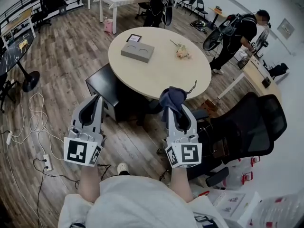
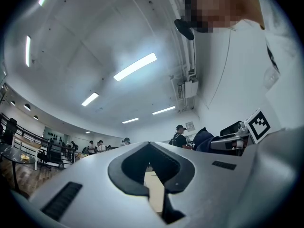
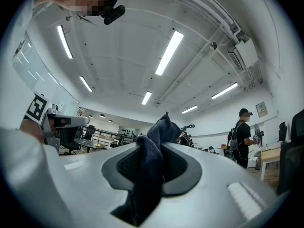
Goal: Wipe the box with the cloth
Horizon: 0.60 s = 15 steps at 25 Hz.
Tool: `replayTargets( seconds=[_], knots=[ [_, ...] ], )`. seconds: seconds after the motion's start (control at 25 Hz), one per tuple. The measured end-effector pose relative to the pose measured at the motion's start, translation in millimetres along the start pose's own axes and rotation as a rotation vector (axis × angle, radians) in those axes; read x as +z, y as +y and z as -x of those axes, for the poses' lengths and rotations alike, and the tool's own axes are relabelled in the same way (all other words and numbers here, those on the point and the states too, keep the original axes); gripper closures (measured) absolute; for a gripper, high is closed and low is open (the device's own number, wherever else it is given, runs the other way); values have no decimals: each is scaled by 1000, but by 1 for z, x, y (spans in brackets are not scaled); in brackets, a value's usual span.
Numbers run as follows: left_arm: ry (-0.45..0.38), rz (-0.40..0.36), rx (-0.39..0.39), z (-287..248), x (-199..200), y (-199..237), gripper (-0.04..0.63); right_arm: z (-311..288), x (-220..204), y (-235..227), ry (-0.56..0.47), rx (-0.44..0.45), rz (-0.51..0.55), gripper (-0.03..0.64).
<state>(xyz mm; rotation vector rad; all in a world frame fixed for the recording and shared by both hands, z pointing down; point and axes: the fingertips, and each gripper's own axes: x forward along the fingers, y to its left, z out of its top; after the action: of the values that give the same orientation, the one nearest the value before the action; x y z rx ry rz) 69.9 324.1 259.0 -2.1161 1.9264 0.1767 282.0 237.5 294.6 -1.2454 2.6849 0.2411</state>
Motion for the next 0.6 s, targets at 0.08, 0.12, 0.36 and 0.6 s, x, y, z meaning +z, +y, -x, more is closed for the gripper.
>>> replayTargets(
  seconds=[0.08, 0.12, 0.36, 0.6],
  knots=[
    [-2, -1, -8, -6, -3, 10, 594, -11, -3, 3, -4, -8, -6, 522],
    [-2, -1, -12, -8, -4, 14, 594, -15, -5, 4, -4, -12, -9, 522],
    [12, -3, -28, -18, -17, 36, 594, -38, -20, 18, 11, -12, -14, 522],
    [36, 18, -22, -33, -36, 59, 594, -63, -38, 20, 41, -20, -36, 522]
  ],
)
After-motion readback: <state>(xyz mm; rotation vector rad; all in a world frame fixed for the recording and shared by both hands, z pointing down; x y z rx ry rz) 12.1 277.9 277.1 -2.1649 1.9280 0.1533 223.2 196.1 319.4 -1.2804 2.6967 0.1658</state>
